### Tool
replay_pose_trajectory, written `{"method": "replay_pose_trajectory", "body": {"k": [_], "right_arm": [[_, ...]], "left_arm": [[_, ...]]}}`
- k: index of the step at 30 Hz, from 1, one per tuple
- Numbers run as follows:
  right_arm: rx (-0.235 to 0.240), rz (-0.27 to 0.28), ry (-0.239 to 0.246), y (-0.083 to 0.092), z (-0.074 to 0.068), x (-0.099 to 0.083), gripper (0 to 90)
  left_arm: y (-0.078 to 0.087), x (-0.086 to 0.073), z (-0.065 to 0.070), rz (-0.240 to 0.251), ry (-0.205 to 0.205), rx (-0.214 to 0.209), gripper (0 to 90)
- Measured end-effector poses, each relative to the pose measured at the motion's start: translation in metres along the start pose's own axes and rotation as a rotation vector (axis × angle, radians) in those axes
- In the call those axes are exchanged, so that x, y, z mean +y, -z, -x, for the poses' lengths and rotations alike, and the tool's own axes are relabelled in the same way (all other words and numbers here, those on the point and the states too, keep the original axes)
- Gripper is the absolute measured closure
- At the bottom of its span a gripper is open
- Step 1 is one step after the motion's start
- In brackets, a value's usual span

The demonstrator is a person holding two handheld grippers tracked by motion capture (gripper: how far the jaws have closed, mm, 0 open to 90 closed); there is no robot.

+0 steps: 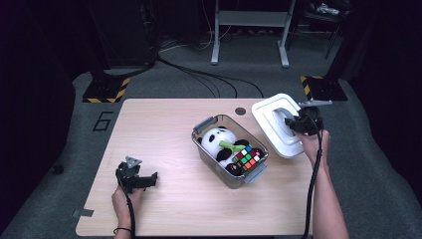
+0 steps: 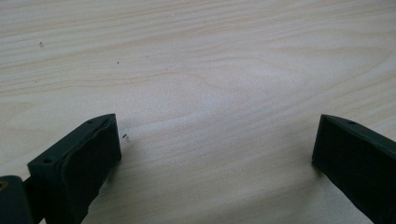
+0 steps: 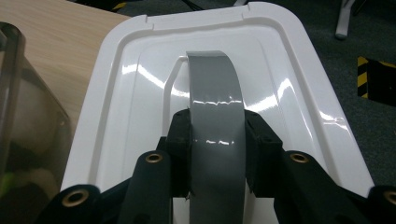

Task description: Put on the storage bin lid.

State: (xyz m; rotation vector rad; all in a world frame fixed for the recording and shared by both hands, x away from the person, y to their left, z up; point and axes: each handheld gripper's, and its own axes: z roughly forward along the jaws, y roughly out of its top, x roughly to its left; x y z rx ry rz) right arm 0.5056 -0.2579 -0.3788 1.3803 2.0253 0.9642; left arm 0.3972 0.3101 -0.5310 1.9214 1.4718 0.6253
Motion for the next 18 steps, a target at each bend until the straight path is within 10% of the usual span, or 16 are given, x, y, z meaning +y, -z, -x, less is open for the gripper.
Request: {"method": "replay_pose_trajectory", "body": {"k": [18], "right_arm": [[0.086, 0.078, 0.05, 0.041, -0.034, 0.043, 66.7]], "left_arm": [[0.0, 0.0, 0.0, 0.0, 0.0, 0.001, 1.0]]}}
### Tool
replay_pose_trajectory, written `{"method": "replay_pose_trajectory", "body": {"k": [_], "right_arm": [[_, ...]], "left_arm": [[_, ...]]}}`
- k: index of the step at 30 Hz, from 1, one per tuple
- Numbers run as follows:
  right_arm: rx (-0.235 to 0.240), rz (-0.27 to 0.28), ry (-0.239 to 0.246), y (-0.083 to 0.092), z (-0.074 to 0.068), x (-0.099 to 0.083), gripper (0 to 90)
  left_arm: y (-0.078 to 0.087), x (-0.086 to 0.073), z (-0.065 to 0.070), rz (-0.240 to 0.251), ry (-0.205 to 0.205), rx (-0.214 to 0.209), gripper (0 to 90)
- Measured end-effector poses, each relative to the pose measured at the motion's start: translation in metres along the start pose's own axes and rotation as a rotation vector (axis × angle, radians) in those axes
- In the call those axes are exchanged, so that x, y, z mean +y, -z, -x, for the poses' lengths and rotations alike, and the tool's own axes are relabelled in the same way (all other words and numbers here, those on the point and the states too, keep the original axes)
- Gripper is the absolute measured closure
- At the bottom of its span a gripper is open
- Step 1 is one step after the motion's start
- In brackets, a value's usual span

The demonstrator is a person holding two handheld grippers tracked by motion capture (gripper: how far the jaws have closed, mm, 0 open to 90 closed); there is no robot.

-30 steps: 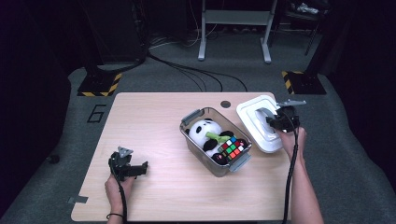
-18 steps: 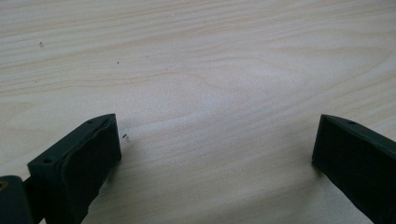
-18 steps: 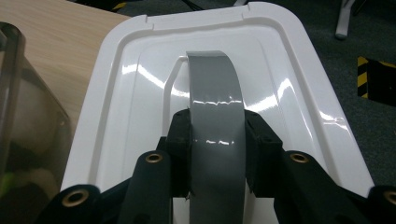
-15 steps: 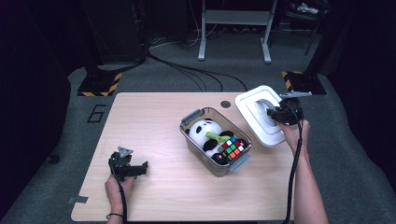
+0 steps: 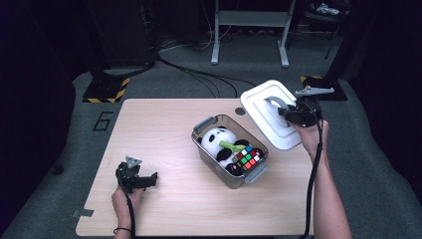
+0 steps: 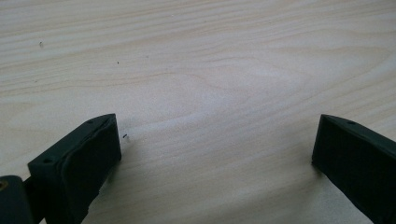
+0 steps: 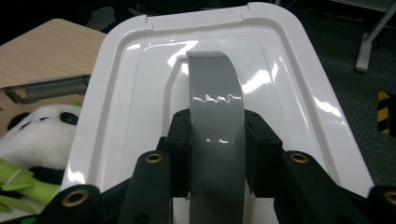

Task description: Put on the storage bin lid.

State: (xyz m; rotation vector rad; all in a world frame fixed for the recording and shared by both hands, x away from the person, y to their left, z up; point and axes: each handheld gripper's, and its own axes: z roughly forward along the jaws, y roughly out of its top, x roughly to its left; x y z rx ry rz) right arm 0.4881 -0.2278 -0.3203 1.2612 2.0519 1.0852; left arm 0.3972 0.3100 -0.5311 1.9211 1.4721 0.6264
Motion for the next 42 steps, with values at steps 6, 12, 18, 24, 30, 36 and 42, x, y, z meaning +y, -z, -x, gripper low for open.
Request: {"method": "replay_pose_trajectory", "body": {"k": [6, 12, 18, 24, 30, 36, 42], "right_arm": [[0.064, 0.003, 0.01, 0.002, -0.019, 0.008, 66.6], [0.132, -0.005, 0.023, 0.001, -0.041, 0.013, 66.6], [0.194, -0.031, 0.033, -0.007, -0.064, 0.013, 66.6], [0.252, -0.07, 0.049, -0.019, -0.087, 0.012, 66.6], [0.282, -0.133, 0.068, -0.032, -0.11, 0.014, 66.6], [0.271, -0.21, 0.08, -0.048, -0.125, 0.011, 66.5], [0.244, -0.24, 0.085, -0.055, -0.132, 0.009, 66.5]], "left_arm": [[0.0, 0.0, 0.0, -0.001, 0.001, -0.001, 1.0], [0.0, 0.0, 0.0, 0.001, 0.0, -0.001, 1.1], [0.0, 0.0, 0.0, 0.001, 0.0, -0.001, 1.1], [0.0, 0.0, 0.0, 0.001, 0.0, -0.001, 1.1], [0.0, 0.0, 0.0, -0.001, -0.001, -0.001, 1.1], [0.0, 0.0, 0.0, -0.001, -0.001, -0.002, 1.3], [0.0, 0.0, 0.0, -0.001, 0.0, -0.002, 1.4]]}}
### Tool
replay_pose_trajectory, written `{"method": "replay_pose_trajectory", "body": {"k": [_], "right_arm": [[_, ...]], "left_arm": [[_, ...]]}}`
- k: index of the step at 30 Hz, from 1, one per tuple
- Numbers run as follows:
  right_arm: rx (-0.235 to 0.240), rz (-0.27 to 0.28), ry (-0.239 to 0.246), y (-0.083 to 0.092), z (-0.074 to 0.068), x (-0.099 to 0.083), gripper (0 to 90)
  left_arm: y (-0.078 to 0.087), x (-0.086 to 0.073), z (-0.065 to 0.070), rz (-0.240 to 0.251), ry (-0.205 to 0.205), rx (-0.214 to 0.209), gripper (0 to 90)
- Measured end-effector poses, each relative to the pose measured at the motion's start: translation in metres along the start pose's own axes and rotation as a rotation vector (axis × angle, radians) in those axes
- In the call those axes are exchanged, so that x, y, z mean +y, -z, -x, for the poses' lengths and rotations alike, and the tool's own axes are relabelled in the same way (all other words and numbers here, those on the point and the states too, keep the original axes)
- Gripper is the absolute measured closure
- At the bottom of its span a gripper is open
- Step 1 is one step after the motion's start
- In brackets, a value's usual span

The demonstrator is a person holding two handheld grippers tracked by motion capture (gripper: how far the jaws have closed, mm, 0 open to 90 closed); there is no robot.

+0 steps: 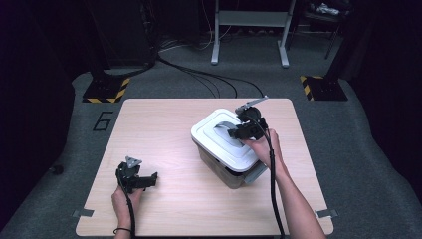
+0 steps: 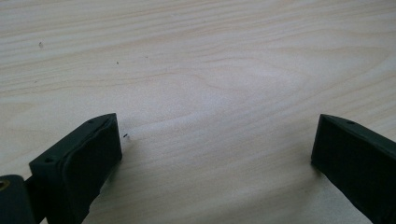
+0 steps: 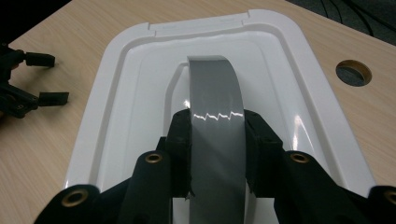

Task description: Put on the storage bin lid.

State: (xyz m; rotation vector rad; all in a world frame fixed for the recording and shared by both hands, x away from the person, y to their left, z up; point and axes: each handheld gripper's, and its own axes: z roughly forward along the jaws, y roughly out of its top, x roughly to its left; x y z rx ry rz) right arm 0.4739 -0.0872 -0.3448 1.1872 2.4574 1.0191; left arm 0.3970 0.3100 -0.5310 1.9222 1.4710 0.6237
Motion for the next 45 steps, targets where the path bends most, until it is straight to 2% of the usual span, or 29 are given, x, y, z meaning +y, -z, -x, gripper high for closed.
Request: {"method": "replay_pose_trajectory", "body": {"k": [7, 8, 11, 17, 19, 21, 23, 25, 30, 33, 40, 45], "right_arm": [[-0.038, -0.04, 0.029, -0.008, -0.009, 0.003, 66.3], [-0.066, -0.042, 0.037, -0.009, -0.01, 0.003, 66.3], [-0.094, -0.05, 0.047, -0.01, -0.012, 0.002, 66.4], [-0.056, -0.039, 0.027, -0.01, -0.007, 0.001, 65.5], [-0.056, -0.059, 0.026, -0.013, -0.006, 0.0, 58.0], [-0.033, -0.05, 0.014, -0.013, -0.003, -0.002, 54.3], [-0.035, -0.037, 0.01, -0.012, -0.002, -0.003, 47.5], [-0.024, -0.013, 0.004, -0.008, -0.001, -0.004, 45.1], [-0.007, 0.022, 0.015, 0.004, 0.001, -0.007, 23.9], [-0.003, 0.036, 0.019, 0.011, 0.003, -0.01, 14.0], [0.006, 0.065, 0.022, 0.024, 0.002, -0.021, 5.6], [-0.01, 0.093, 0.022, 0.038, 0.0, -0.03, 3.2]], "left_arm": [[0.0, 0.0, 0.0, 0.0, 0.0, 0.0, 1.5], [0.0, 0.0, 0.0, 0.0, 0.0, 0.0, 1.5], [0.0, 0.0, 0.0, 0.0, 0.0, 0.0, 1.5], [0.0, 0.0, 0.0, 0.0, 0.001, 0.0, 1.5], [0.0, 0.0, 0.0, 0.0, 0.0, 0.0, 1.5], [0.0, 0.0, 0.0, 0.001, 0.0, -0.001, 1.6], [0.0, 0.0, 0.0, 0.001, 0.001, -0.001, 1.6], [0.0, 0.0, 0.0, 0.001, 0.0, -0.001, 1.6], [0.0, 0.0, 0.0, 0.0, -0.001, -0.001, 1.6], [0.0, 0.0, 0.0, 0.001, 0.0, -0.001, 1.6], [0.0, 0.0, 0.0, 0.001, -0.002, -0.001, 1.6], [0.0, 0.0, 0.0, 0.0, -0.001, -0.001, 1.6]]}}
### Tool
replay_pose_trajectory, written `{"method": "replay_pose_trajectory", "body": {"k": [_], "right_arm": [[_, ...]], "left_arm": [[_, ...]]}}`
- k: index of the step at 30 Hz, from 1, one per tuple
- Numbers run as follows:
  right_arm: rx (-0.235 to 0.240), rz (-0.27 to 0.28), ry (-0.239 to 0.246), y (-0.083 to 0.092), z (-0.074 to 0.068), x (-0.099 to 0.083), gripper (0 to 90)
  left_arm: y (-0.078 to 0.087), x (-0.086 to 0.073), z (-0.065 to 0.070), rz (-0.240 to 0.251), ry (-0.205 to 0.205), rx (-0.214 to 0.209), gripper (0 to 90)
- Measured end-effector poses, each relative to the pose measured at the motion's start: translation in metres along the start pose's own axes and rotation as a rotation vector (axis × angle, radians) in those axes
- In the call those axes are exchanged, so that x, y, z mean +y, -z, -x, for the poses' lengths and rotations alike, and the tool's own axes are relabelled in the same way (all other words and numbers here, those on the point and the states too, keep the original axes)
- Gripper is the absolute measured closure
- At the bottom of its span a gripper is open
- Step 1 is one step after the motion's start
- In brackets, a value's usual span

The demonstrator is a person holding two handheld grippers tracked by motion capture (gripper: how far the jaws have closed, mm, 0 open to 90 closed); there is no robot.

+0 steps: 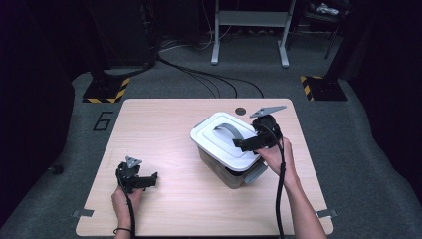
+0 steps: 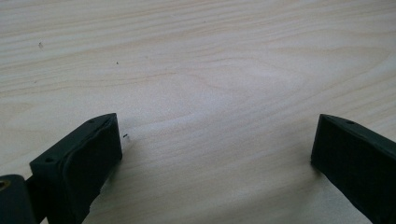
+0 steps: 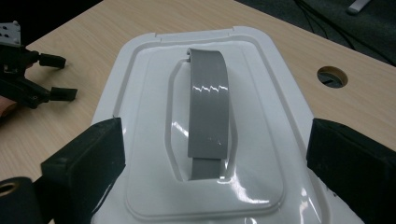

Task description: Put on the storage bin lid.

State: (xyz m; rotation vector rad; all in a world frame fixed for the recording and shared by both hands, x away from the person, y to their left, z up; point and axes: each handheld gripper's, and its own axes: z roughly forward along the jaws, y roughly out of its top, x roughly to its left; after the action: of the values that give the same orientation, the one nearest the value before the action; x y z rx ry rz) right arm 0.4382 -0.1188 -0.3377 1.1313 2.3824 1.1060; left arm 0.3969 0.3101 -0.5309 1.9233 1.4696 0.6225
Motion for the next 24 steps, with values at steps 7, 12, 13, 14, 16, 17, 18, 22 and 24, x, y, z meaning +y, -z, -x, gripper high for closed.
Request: {"method": "replay_pose_trajectory", "body": {"k": [7, 12, 13, 14, 16, 17, 18, 22, 24], "right_arm": [[-0.029, 0.027, 0.005, 0.021, -0.001, -0.018, 2.4], [-0.051, 0.04, -0.007, 0.034, 0.001, -0.039, 2.4], [-0.057, 0.043, -0.011, 0.037, 0.002, -0.044, 2.4], [-0.061, 0.043, -0.019, 0.039, 0.002, -0.048, 2.4], [-0.073, 0.047, -0.021, 0.043, 0.004, -0.06, 2.4], [-0.08, 0.044, -0.031, 0.044, 0.004, -0.065, 2.4], [-0.082, 0.043, -0.031, 0.045, 0.005, -0.069, 2.4], [-0.094, 0.034, -0.069, 0.046, 0.009, -0.093, 2.4], [-0.1, 0.034, -0.095, 0.046, 0.011, -0.107, 2.3]], "left_arm": [[0.0, 0.0, 0.0, 0.0, -0.001, 0.0, 1.6], [0.0, 0.0, 0.0, 0.0, 0.0, 0.0, 1.6], [0.0, 0.0, 0.0, 0.0, 0.0, 0.0, 1.6], [0.0, 0.0, 0.0, 0.0, 0.0, 0.0, 1.6], [0.0, 0.0, 0.0, 0.001, -0.001, 0.001, 1.6], [0.0, 0.0, 0.0, 0.001, -0.002, 0.001, 1.6], [0.0, 0.0, 0.0, 0.0, 0.0, 0.0, 1.6], [0.0, 0.0, 0.0, 0.002, -0.001, 0.001, 1.6], [0.0, 0.0, 0.0, 0.002, 0.0, 0.001, 1.6]]}}
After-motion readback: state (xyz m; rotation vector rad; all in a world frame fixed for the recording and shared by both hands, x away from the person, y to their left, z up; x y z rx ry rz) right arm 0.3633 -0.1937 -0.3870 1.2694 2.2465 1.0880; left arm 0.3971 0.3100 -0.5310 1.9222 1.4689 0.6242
